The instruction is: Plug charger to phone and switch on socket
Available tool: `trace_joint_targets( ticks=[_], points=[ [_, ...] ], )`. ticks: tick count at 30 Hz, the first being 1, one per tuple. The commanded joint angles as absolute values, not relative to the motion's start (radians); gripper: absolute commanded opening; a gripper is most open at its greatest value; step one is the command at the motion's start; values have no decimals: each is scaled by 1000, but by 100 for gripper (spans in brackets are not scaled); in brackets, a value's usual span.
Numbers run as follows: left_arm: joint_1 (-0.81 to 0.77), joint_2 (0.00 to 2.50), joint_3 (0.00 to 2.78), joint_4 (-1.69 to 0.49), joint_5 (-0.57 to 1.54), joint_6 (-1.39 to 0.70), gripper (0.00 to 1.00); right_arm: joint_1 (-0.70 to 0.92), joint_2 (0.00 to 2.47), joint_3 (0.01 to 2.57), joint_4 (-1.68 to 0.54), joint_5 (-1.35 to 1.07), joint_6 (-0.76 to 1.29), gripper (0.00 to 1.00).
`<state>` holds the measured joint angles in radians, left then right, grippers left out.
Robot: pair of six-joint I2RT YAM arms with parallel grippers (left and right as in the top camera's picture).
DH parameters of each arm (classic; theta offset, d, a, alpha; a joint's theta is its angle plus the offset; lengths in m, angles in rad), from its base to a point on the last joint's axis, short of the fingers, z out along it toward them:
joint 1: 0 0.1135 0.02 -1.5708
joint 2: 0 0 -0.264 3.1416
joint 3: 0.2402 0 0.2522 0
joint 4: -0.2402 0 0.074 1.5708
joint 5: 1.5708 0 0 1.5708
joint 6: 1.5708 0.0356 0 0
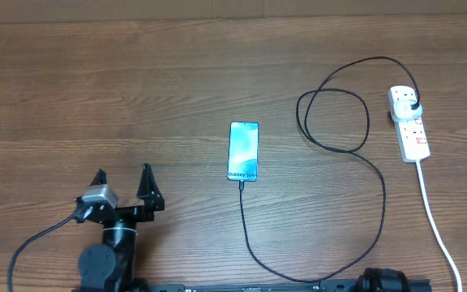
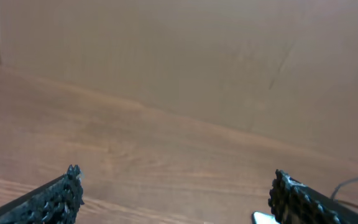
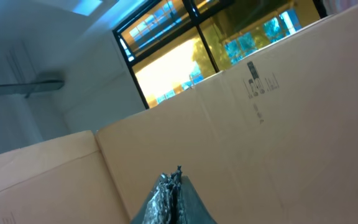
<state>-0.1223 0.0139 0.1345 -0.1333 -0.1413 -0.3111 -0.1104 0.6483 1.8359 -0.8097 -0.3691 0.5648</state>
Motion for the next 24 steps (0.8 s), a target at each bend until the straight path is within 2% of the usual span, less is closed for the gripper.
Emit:
trace_joint_targets(
  ticks=[1,7,11,24],
  points=[
    [-116,4,70,-76,-130,-290,100,-106,598,1804,-789,-376,548,4],
    [-117,4,14,-68,-130,-287,100,-106,580,1801,-787,-387,548,4],
    [-116,6,6,-70,-96,-198,100,-106,580,1801,-787,-398,548,4],
    [-117,6,6,-70,-96,-198,100,-106,580,1801,-787,-463,548,4]
  ],
)
